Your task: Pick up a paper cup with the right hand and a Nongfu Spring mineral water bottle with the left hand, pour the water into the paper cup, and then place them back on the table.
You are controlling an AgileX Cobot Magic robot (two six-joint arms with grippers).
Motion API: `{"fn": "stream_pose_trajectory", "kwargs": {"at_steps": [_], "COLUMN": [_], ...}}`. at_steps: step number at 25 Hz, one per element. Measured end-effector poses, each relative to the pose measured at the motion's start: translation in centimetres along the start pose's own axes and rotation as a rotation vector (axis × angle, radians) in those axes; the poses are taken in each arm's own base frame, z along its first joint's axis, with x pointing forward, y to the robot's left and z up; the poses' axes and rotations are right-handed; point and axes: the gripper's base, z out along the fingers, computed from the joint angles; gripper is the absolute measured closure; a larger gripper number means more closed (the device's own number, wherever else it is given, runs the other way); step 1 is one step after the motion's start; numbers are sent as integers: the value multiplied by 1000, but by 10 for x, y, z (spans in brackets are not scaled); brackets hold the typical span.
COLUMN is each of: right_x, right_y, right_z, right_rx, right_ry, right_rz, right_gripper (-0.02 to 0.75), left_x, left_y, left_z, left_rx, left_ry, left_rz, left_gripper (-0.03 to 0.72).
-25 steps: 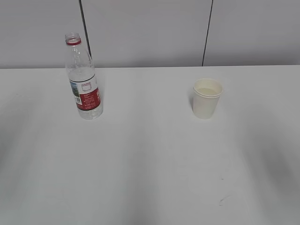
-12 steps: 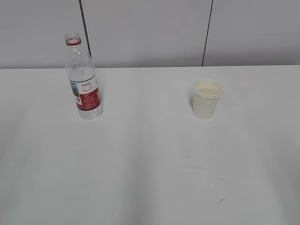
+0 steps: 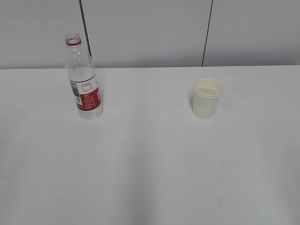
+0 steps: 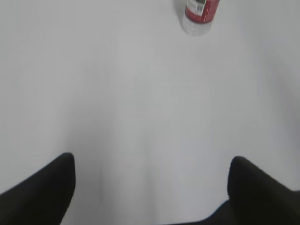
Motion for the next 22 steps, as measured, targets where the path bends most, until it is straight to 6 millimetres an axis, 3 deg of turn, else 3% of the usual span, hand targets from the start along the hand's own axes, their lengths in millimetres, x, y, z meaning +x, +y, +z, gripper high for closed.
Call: {"fn": "stream_pose_trajectory", "kwargs": {"at_steps": [7, 22], "right_x": [10, 10], "right_y": [-2, -1], "right_z": [-12, -11], "right_rx": [-3, -8], "right_ry": [-124, -125], "right_rz": [7, -14], "right_gripper": [156, 156], "left_x": [16, 17], "left_y": [1, 0], "left_z": [-14, -15], "left_rx": [4, 12], "left_ry": [-172, -184], "left_rz": [22, 52], "left_gripper": [96, 96]}}
